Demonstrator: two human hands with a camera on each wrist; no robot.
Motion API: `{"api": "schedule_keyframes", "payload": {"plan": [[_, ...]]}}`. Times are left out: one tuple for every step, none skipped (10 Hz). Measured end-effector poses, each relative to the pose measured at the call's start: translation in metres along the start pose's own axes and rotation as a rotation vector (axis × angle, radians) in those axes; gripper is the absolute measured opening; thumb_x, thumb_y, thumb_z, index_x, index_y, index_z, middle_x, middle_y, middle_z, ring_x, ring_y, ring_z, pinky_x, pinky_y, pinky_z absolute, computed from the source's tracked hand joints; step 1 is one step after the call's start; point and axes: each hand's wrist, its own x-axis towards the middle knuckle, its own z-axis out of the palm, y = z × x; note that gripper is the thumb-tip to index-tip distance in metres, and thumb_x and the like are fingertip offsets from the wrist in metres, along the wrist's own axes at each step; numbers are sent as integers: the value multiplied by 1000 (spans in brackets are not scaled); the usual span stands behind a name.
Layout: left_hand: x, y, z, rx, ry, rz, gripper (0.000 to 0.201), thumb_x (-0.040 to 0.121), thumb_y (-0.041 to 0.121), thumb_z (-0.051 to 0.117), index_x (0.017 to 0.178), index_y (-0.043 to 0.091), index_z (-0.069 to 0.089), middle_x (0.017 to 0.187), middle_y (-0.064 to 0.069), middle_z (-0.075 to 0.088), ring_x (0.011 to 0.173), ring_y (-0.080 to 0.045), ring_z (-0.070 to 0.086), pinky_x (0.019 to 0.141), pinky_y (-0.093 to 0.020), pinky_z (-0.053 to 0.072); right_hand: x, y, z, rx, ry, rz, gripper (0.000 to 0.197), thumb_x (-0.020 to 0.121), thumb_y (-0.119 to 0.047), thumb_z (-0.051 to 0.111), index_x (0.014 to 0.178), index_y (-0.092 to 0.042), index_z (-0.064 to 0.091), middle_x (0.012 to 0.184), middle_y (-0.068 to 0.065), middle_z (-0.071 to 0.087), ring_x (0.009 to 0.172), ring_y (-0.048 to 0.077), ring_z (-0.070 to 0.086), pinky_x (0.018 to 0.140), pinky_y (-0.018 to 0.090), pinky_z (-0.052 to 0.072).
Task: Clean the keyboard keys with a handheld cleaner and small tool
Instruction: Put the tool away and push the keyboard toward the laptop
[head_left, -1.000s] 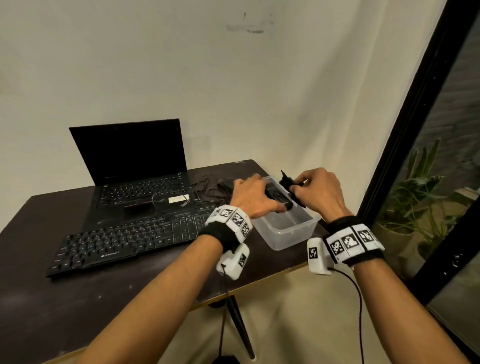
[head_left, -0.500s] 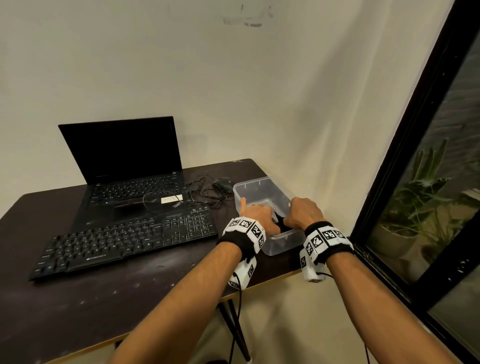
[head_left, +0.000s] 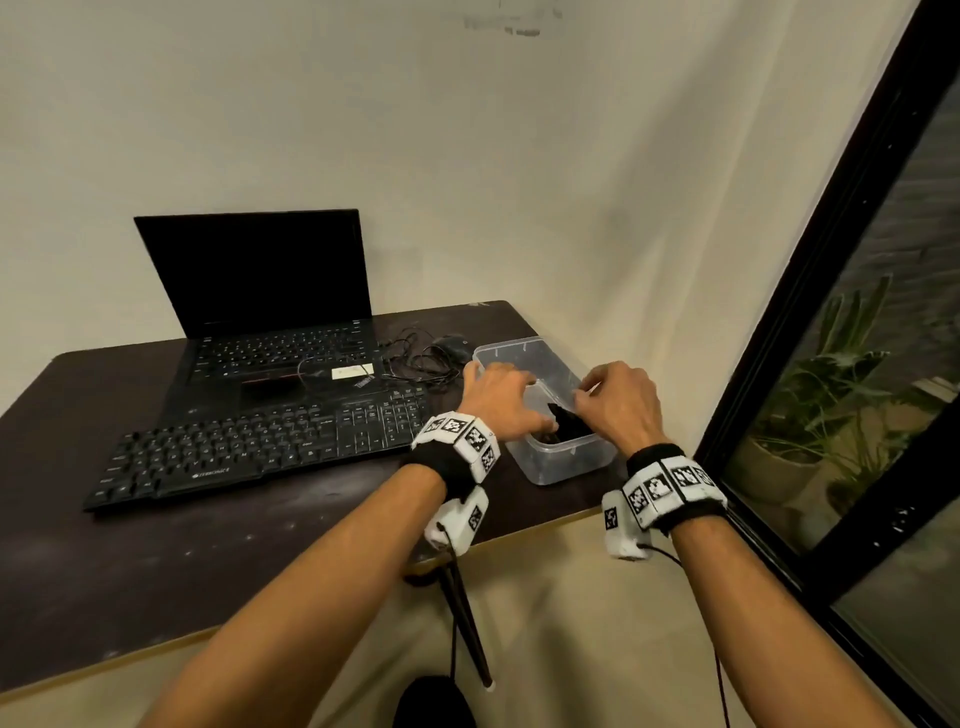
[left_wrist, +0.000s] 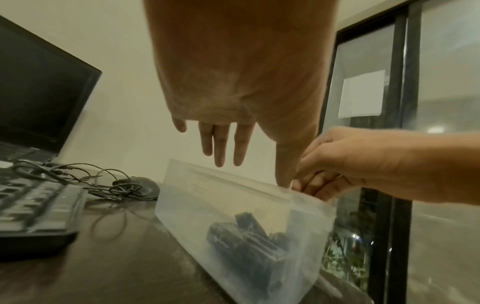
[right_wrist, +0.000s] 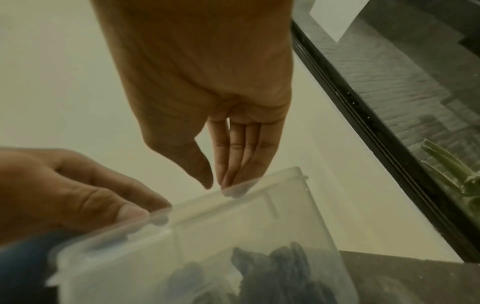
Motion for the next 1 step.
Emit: {"api": "schedule_keyframes", "payload": {"plan": [[-50,-19,-7,-211,258,75,67,84,60,72,140,24,63,147,3,58,144,-14,42,125,-44,13,-44,-3,-13,191,140,-71,12,95,-23,74,103,-19,82,90,-1,80,83,17,73,84,28,58]]}}
